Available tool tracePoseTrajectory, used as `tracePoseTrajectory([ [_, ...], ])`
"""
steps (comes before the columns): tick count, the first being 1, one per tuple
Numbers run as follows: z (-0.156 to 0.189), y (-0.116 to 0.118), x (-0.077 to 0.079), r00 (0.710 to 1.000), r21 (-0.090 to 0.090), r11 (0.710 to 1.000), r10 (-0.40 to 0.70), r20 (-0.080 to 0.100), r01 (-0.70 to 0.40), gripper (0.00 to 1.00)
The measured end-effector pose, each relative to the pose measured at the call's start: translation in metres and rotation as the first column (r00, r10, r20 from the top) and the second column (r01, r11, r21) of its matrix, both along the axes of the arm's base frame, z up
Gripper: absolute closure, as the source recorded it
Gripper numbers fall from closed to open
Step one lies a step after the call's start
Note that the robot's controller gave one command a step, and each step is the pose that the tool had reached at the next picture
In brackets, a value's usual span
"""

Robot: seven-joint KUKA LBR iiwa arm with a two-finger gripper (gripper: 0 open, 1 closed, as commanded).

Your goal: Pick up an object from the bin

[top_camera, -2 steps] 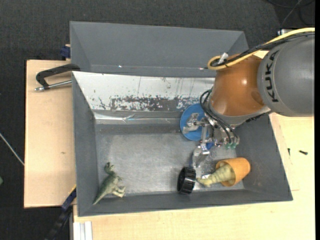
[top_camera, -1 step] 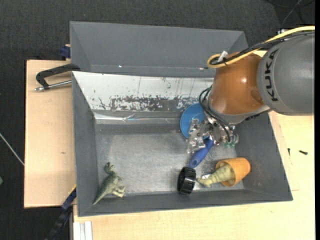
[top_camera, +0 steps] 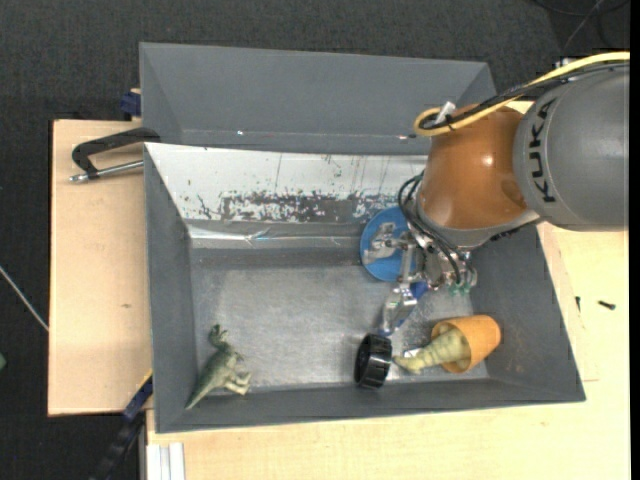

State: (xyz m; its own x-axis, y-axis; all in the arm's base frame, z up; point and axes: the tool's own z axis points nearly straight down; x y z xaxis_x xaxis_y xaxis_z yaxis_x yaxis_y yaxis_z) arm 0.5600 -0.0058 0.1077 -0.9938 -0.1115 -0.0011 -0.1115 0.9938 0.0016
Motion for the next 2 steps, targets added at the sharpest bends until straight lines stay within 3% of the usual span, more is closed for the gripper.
tracePoseTrajectory([
  [1, -0.002, -0.016, -0.071, 0.989, -0.001, 0.989, 0.147, -0.006, -0.147, 0.0],
  [2, -0.035, -0.02, -0.047, 0.99, -0.001, 0.99, 0.14, 0.005, -0.14, 0.0],
])
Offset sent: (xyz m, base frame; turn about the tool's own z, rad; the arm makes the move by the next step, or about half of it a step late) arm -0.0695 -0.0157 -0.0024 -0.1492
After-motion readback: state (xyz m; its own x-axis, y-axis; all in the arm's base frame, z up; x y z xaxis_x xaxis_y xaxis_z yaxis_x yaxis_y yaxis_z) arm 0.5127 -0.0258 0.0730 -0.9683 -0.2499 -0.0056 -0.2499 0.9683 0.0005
